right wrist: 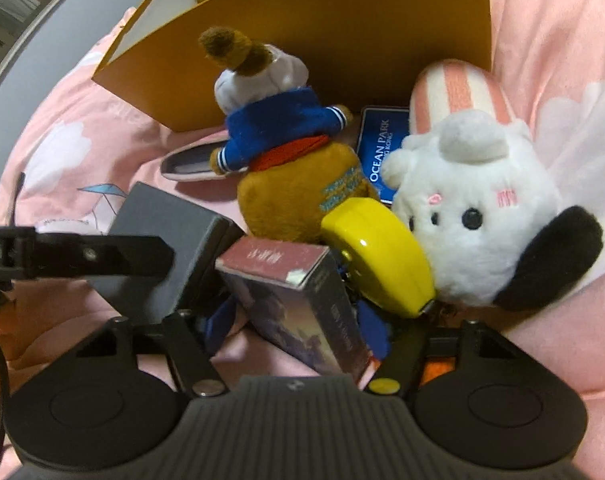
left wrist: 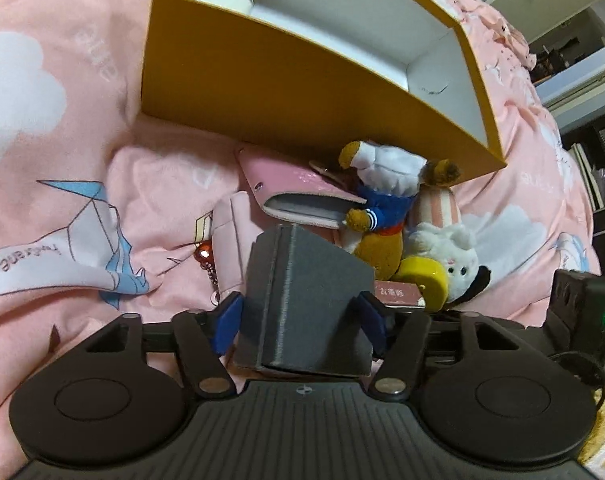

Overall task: Organize objects
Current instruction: 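Grasp the dark grey box with the left tool while the right tool grasps the PHOTO CARD box, then lower the grey box into the orange box with the left tool while the right tool carries the card box, then lower the PHOTO CARD box into the orange box with the right tool, then open the right tool and release the PHOTO CARD box beside the grey box, then move both tools out of the box toward the pink pouch and plush toys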

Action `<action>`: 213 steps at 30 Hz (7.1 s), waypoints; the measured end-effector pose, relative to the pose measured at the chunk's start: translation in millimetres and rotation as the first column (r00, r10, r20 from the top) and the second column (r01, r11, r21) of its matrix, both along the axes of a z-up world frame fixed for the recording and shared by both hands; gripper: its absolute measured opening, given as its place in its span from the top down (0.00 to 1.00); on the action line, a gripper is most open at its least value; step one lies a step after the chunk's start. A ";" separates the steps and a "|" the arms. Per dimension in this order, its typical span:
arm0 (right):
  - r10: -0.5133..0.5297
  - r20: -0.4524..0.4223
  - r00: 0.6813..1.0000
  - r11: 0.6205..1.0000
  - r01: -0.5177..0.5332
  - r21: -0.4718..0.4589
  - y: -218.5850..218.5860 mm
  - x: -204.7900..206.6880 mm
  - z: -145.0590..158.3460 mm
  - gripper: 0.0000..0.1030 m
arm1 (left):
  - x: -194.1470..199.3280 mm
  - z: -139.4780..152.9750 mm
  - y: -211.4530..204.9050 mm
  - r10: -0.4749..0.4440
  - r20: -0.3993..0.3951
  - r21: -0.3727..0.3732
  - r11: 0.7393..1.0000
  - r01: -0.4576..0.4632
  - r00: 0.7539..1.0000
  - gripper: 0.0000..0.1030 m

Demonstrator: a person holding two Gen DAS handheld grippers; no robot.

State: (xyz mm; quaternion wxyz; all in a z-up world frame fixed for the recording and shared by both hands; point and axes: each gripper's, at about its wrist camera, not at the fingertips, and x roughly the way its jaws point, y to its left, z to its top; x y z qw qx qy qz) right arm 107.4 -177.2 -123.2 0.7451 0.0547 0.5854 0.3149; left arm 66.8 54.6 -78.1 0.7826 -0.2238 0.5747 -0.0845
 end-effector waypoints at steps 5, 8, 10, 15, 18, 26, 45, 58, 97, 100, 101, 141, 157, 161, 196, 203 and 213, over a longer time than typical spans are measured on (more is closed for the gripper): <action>0.028 0.044 0.999 0.999 -0.026 -0.044 -1.3 -7.9 12.5 0.57 | -7.7 11.6 11.3 0.015 0.017 -0.010 1.000 -0.015 1.000 0.47; 0.041 0.075 0.996 0.998 -0.038 -0.042 -4.6 -11.9 22.1 0.63 | -8.7 15.6 13.9 0.023 0.028 -0.006 1.000 -0.023 0.999 0.50; 0.053 0.103 0.993 0.998 -0.049 -0.038 -6.0 -14.7 30.3 0.67 | -8.5 20.0 12.8 0.027 0.044 -0.002 1.000 -0.027 0.999 0.52; 0.066 0.185 0.981 0.998 -0.066 -0.003 -8.9 -18.0 55.7 0.73 | -12.5 34.8 14.2 0.026 0.093 0.009 1.000 -0.027 0.995 0.57; 0.066 0.213 0.975 0.997 -0.071 0.017 -12.3 -16.4 68.7 0.76 | -13.3 42.5 16.6 0.030 0.117 0.015 0.999 -0.032 0.993 0.58; 0.016 0.136 0.991 0.990 -0.035 0.138 -18.9 0.1 91.5 0.76 | -11.2 67.1 23.9 0.032 0.181 -0.004 0.999 -0.032 0.983 0.58; -0.167 0.321 0.932 0.959 0.078 0.271 -4.1 90.2 162.4 0.76 | 83.0 126.5 23.9 0.000 0.397 0.101 0.994 -0.044 0.918 0.58; -0.240 0.191 0.952 0.965 0.212 0.155 19.5 146.8 91.2 0.76 | 152.5 20.3 17.3 -0.029 0.136 0.061 0.998 0.021 0.990 0.58; -0.213 0.056 0.976 0.972 0.206 0.110 53.0 154.5 51.2 0.77 | 139.9 36.5 4.4 -0.117 0.275 0.323 0.946 0.023 0.954 0.21; -0.195 -0.008 0.981 0.969 0.194 0.152 55.5 154.4 48.3 1.00 | 139.9 39.8 2.2 -0.101 0.310 0.356 0.934 -0.016 0.945 0.16; -0.185 -0.038 0.982 0.966 0.189 0.175 56.6 154.7 47.9 1.00 | 139.3 40.9 2.4 -0.098 0.317 0.360 0.933 -0.024 0.944 0.16; 0.043 0.176 0.983 0.974 -0.002 -0.226 73.5 152.3 44.0 0.72 | 123.2 48.8 -2.8 -0.169 0.432 0.320 0.947 0.025 0.886 0.21; 0.092 0.103 0.990 0.962 -0.062 -0.267 78.8 162.6 33.6 0.63 | 167.3 24.7 -11.0 -0.261 0.214 0.295 0.936 0.192 0.941 0.30; 0.092 0.102 0.990 0.965 -0.064 -0.255 77.3 162.4 34.4 0.65 | 190.6 16.8 -16.6 -0.264 0.131 0.262 0.939 0.224 0.955 0.54; 0.131 0.101 0.986 0.978 -0.113 -0.174 82.6 159.4 34.5 0.72 | 205.8 -3.3 -19.4 -0.249 0.042 0.270 0.935 0.229 0.967 0.71; 0.124 0.285 0.951 0.983 -0.078 -0.167 69.4 137.8 69.3 0.43 | 173.0 46.5 -20.3 -0.246 0.248 0.308 0.937 0.164 0.937 0.71; 0.025 0.518 0.855 0.999 -0.003 -0.044 27.2 75.9 117.9 0.26 | 84.8 92.1 -24.6 -0.221 0.424 0.327 0.942 0.079 0.878 0.70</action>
